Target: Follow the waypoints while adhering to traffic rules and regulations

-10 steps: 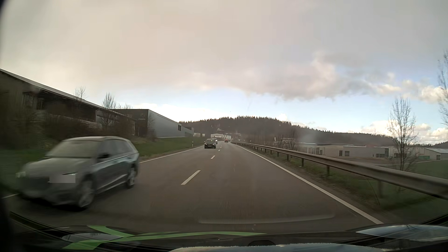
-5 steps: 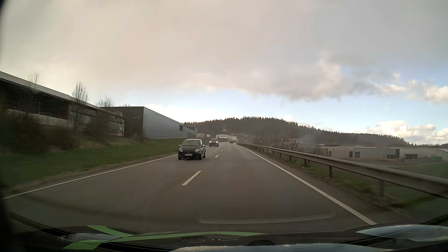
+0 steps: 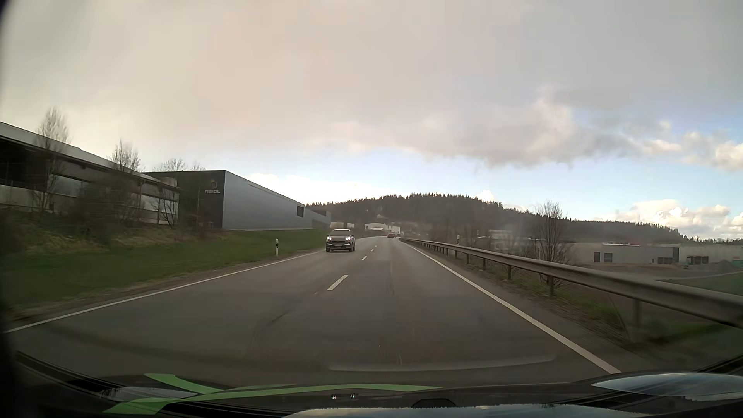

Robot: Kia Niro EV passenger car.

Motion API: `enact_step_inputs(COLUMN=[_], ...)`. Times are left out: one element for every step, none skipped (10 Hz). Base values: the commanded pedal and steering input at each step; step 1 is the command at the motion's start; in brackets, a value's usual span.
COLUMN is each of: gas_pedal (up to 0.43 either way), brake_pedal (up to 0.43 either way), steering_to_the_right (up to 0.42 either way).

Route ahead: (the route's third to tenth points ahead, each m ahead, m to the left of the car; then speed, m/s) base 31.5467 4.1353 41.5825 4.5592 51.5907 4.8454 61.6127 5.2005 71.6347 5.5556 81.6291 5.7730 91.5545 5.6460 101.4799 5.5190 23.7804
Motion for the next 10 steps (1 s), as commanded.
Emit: enact_step_inputs(gas_pedal=[0.138, 0.138, 0.138, 0.138, 0.138, 0.138, 0.138, 0.138, 0.138, 0.138], brake_pedal=[0.000, 0.000, 0.000, 0.000, 0.000, 0.000, 0.000, 0.000, 0.000, 0.000], steering_to_the_right=[-0.008, -0.007, -0.006, -0.005, -0.005, -0.005, -0.005, -0.006, -0.005, -0.006])
